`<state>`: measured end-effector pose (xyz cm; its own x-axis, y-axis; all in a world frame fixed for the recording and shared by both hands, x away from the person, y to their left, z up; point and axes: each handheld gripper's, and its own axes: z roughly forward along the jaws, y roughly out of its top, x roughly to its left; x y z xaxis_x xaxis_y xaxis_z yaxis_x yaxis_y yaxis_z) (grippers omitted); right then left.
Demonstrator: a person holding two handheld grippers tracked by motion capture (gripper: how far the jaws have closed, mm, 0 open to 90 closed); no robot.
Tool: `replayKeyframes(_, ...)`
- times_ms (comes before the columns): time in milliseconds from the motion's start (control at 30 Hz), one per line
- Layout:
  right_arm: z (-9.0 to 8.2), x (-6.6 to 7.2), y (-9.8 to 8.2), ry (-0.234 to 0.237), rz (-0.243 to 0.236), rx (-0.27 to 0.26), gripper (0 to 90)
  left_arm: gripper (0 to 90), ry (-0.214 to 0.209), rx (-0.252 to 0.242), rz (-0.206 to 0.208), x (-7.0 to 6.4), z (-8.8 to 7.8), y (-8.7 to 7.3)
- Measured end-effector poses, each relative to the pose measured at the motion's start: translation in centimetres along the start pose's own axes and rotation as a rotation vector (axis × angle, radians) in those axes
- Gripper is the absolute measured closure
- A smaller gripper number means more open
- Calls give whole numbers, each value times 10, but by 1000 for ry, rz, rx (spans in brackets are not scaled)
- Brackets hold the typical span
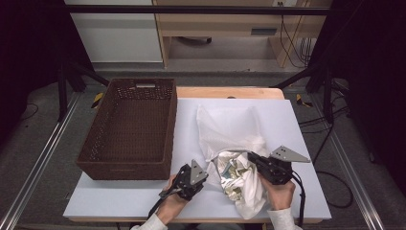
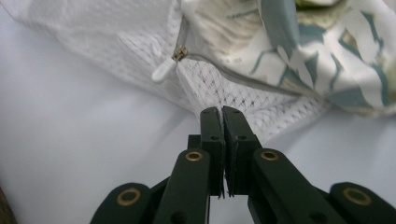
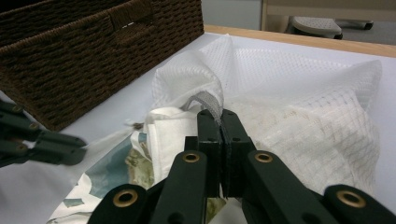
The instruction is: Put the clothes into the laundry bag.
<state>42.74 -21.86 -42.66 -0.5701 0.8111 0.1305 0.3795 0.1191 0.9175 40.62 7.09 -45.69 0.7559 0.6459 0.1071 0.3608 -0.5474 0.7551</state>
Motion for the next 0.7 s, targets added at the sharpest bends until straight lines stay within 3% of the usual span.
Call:
replayKeyframes(67, 1, 1, 0, 0, -4, 7, 889, 863, -20, 0, -25, -1, 2, -10)
replayKeyframes(167, 3, 3, 0, -5, -12, 14, 888, 828, -8, -14, -39, 0, 8, -13)
replayKeyframes(267, 3, 3, 0, -4, -16, 15, 888, 542, 5, -37, -61, 6, 16, -4)
replayKeyframes(300, 3, 3, 0, -5, -15, 15, 888, 476, -7, -40, -81, 9, 21, 0)
replayKeyframes(367, 2, 3, 0, -3, -12, 13, 889, 432, -39, -29, -111, 14, 31, 4)
replayKeyframes(433, 2, 3, 1, -2, -12, 12, 888, 451, -40, 2, -121, 15, 41, 6)
replayKeyframes(500, 2, 3, 1, 0, -10, 11, 888, 623, -11, 21, -106, 14, 45, 5)
replayKeyframes(600, 2, 3, 1, 3, -10, 11, 888, 862, 2, 21, -98, 12, 39, 2)
replayKeyframes(700, 3, 4, 2, 1, -16, 12, 888, 873, 14, 12, -74, 9, 21, -2)
